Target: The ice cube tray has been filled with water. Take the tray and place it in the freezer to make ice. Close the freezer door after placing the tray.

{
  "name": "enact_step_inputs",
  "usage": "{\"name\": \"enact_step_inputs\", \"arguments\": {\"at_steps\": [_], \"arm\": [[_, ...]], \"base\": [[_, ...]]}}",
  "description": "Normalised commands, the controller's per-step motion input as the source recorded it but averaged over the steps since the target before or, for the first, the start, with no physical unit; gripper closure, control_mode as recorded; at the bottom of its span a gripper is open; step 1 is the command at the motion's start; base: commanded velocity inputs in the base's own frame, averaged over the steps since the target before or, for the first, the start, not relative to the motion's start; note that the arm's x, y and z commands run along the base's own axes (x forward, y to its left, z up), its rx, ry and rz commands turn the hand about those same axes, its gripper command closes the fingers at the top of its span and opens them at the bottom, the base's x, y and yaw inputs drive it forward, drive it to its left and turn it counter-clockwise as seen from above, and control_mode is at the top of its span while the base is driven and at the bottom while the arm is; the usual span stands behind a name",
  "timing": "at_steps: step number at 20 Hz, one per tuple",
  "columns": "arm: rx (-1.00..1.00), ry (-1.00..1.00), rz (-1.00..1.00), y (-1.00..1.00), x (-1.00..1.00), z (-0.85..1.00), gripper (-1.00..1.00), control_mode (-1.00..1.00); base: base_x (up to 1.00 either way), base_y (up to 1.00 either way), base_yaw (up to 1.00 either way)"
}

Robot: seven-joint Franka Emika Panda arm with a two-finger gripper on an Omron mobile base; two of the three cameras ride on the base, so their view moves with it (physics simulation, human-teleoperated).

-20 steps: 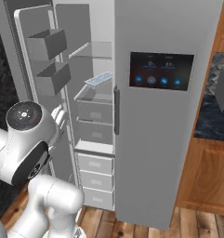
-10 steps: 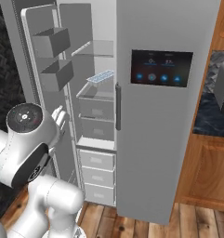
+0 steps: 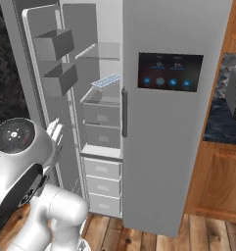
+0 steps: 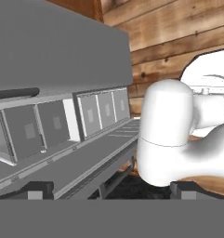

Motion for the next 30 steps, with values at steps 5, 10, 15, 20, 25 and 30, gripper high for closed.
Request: {"name": "enact_step_inputs", "arguments": {"at_steps": [5, 10, 15, 20, 25, 30], "arm": [[-0.09, 0.00, 0.21, 0.08, -0.22, 0.00, -1.00, -1.00], [-0.28, 0.00, 0.35, 0.32, -0.01, 0.00, -1.00, -1.00], [-0.34, 0.00, 0.40, 0.62, -0.04, 0.00, -1.00, -1.00], [-0.40, 0.01, 0.41, 0.38, -0.43, 0.00, -1.00, -1.00], [-0.36, 0.00, 0.41, 0.39, -0.35, 0.00, -1.00, -1.00], [-0.29, 0.01, 0.36, 0.40, -0.07, 0.00, -1.00, -1.00]], "base": [[0.00, 0.00, 0.00], [0.00, 0.00, 0.00], [0.00, 0.00, 0.00], [0.00, 0.00, 0.00], [0.00, 0.00, 0.00], [0.00, 0.00, 0.00]]}}
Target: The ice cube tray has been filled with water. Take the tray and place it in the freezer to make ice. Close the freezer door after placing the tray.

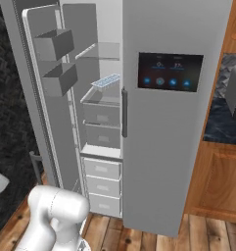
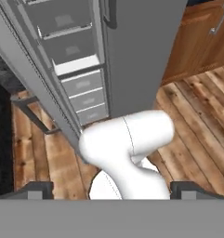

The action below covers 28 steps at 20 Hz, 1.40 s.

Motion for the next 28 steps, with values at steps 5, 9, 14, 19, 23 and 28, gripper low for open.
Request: {"name": "enact_step_inputs", "arguments": {"at_steps": [5, 9, 14, 19, 23, 28], "arm": [[-0.22, 0.09, 0.23, 0.60, 0.04, 0.00, -1.00, -1.00], [-0.26, 0.04, 0.12, 0.59, 0.25, -0.09, -1.00, -1.00], [-0.21, 0.00, 0.02, 0.48, 0.51, -0.28, -1.00, -1.00], [-0.18, -0.01, 0.00, 0.38, 0.72, -0.50, -1.00, -1.00], [-0.20, 0.00, 0.00, 0.30, 0.76, -0.53, -1.00, -1.00], [-0.16, 0.00, 0.00, 0.33, 0.56, -0.31, -1.00, -1.00]], "base": [[0.00, 0.00, 0.00], [0.00, 0.00, 0.00], [0.00, 0.00, 0.00], [0.00, 0.00, 0.00], [0.00, 0.00, 0.00], [0.00, 0.00, 0.00]]}}
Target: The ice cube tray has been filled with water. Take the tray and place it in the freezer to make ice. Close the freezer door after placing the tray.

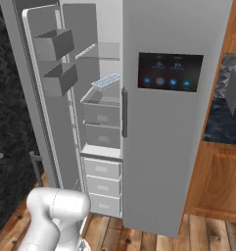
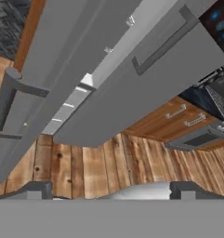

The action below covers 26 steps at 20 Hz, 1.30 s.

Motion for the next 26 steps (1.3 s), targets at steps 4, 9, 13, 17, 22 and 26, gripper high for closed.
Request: {"name": "enact_step_inputs", "arguments": {"at_steps": [4, 9, 13, 17, 22, 26], "arm": [[-0.11, 0.02, 0.00, 0.31, 0.46, -0.14, -1.00, -1.00], [-0.06, 0.12, 0.00, 0.31, 0.37, -0.01, -1.00, -1.00], [-0.05, 0.27, -0.04, 0.06, 0.52, 0.00, -1.00, -1.00], [-0.08, 0.24, -0.03, 0.10, 0.69, 0.00, -1.00, -1.00], [-0.16, 0.05, -0.03, 0.17, 0.68, -0.12, -1.00, -1.00], [-0.32, -0.10, -0.01, 0.35, 0.48, -0.43, -1.00, -1.00]], "base": [[0.00, 0.00, 0.00], [0.00, 0.00, 0.00], [0.00, 0.00, 0.00], [0.00, 0.00, 0.00], [0.00, 0.00, 0.00], [0.00, 0.00, 0.00]]}}
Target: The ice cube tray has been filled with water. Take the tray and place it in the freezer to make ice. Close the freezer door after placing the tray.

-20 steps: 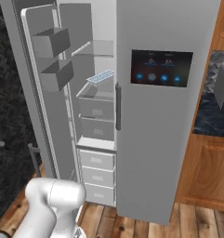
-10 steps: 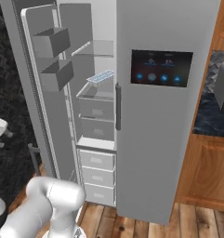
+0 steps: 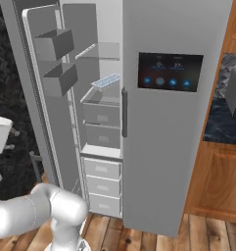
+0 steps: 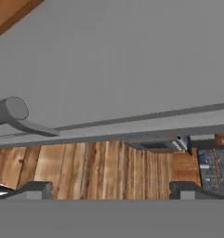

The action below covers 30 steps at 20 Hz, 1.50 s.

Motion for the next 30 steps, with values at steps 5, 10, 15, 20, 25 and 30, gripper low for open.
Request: {"name": "enact_step_inputs", "arguments": {"at_steps": [5, 10, 15, 20, 25, 30], "arm": [[-0.31, -0.10, -0.03, 0.26, 0.36, -0.36, -1.00, -1.00], [-0.11, 0.01, -0.09, 0.01, 0.39, -0.02, -1.00, -1.00], [0.00, 0.10, -0.07, 0.00, 0.39, 0.07, -1.00, -1.00], [0.00, 0.14, -0.03, 0.00, 0.63, 0.00, -1.00, -1.00], [-0.01, 0.14, 0.00, 0.00, 0.90, 0.00, -1.00, -1.00], [-0.02, 0.25, 0.00, -0.22, 0.39, 0.00, -1.00, -1.00]], "base": [[0.00, 0.00, 0.00], [0.00, 0.00, 0.00], [0.00, 0.00, 0.00], [0.00, 0.00, 0.00], [0.00, 0.00, 0.00], [0.00, 0.00, 0.00]]}}
